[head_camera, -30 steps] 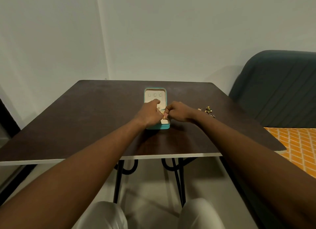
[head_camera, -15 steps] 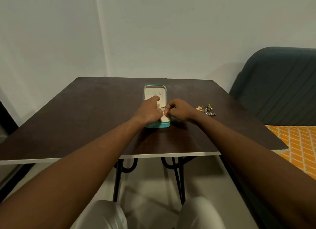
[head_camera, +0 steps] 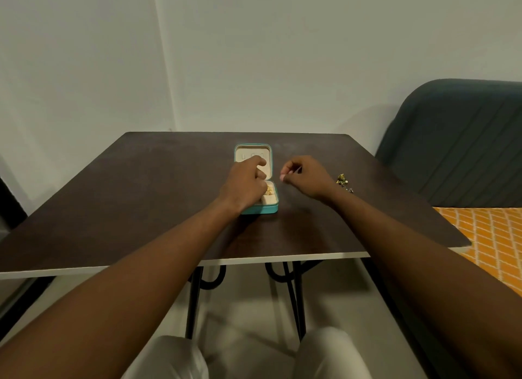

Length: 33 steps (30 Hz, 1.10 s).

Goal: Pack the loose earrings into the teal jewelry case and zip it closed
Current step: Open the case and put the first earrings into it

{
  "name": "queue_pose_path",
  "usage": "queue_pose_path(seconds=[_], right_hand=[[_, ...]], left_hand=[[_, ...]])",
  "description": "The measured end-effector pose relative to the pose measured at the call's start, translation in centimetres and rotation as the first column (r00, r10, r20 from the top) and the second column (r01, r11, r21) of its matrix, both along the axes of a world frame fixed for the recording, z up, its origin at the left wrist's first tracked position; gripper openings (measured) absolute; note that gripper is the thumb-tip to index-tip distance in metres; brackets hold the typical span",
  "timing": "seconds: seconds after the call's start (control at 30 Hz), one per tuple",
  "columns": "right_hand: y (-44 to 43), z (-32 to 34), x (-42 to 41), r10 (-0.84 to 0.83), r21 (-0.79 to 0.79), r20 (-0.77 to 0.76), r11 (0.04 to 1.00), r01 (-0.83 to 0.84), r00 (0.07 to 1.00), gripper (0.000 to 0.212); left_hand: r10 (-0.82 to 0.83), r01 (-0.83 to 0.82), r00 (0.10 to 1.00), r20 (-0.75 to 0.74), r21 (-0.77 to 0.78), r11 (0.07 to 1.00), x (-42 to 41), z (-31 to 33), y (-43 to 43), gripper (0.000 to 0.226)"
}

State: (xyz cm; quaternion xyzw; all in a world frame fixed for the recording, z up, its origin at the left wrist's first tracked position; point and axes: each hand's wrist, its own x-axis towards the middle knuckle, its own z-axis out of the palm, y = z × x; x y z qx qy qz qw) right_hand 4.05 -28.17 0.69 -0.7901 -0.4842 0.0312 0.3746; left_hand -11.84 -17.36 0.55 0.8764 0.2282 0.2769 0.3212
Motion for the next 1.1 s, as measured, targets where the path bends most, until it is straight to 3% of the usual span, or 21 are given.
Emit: queue_pose_path(seconds=[0.1, 0.33, 0.83, 1.1], right_hand=[[-1.5, 0.6, 1.8, -0.077, -0.005, 0.131, 0.997, 0.078, 0.988, 0.009], [-4.2, 0.8, 4.7, -0.162, -0.135, 0.208, 0.972, 0.192, 0.965, 0.021], [-2.3, 0.4, 6.8, -0.076, -0.384, 0.413, 0.889, 0.249, 0.908, 0.019], [-1.1, 0.5, 7.4, -0.048, -0.444, 0.430, 0.858, 0.258, 0.901, 0.019]], left_hand=[[-0.068, 0.066, 0.997, 0.040, 0.048, 0.997, 0.8, 0.4, -0.9, 0.046], [-0.175, 0.175, 0.985, -0.015, 0.079, 0.981, 4.4, 0.9, -3.4, 0.053], [-0.225, 0.233, 0.937, -0.267, -0.003, 0.973, 10.9, -1.4, -4.7, 0.086], [-0.217, 0.253, 0.924, -0.315, 0.078, 0.964, 11.7, -1.4, -3.9, 0.089]])
